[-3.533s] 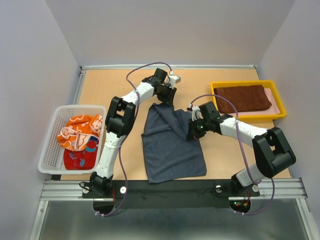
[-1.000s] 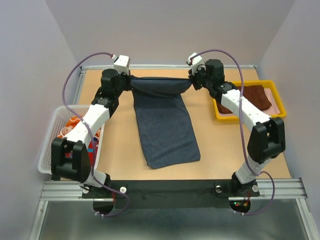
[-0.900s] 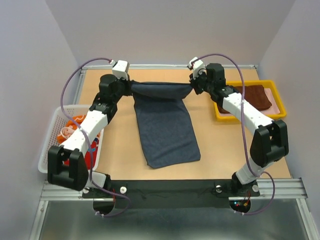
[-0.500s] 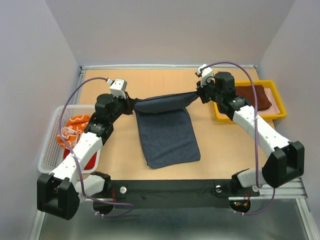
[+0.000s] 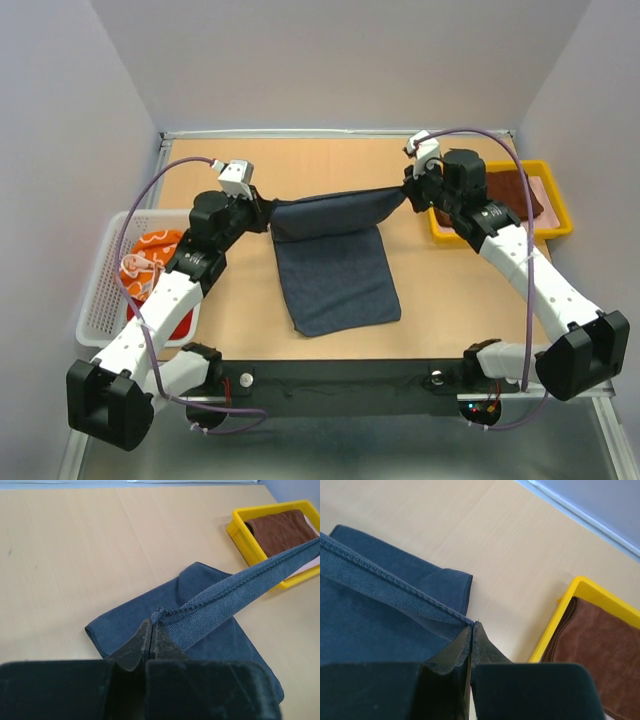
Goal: Fold and stack the towels
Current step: Fold the towel
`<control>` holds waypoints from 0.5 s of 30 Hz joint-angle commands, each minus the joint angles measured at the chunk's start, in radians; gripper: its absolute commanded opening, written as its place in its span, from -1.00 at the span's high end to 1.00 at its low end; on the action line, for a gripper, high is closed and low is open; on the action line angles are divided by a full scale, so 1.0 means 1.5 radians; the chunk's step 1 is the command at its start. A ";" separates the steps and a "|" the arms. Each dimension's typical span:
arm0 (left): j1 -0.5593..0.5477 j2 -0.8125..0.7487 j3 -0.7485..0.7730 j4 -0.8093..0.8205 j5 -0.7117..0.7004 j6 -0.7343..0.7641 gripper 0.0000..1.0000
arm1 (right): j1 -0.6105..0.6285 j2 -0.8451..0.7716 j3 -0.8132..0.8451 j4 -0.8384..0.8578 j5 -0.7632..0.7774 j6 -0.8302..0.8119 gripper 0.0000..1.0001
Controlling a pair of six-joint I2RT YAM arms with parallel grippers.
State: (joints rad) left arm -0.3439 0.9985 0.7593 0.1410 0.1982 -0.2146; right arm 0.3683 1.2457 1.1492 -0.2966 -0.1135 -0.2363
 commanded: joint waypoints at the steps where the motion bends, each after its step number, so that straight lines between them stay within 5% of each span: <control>1: 0.001 0.009 0.059 -0.021 -0.091 0.040 1.00 | 0.000 0.014 0.050 -0.007 0.046 -0.013 0.99; 15: 0.016 0.230 0.332 0.028 -0.317 0.112 1.00 | 0.000 0.325 0.438 0.084 0.182 -0.124 0.99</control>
State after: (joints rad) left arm -0.3504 1.3045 1.1572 0.1234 -0.1249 -0.1017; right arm 0.3813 1.6653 1.6836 -0.2729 0.0372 -0.3405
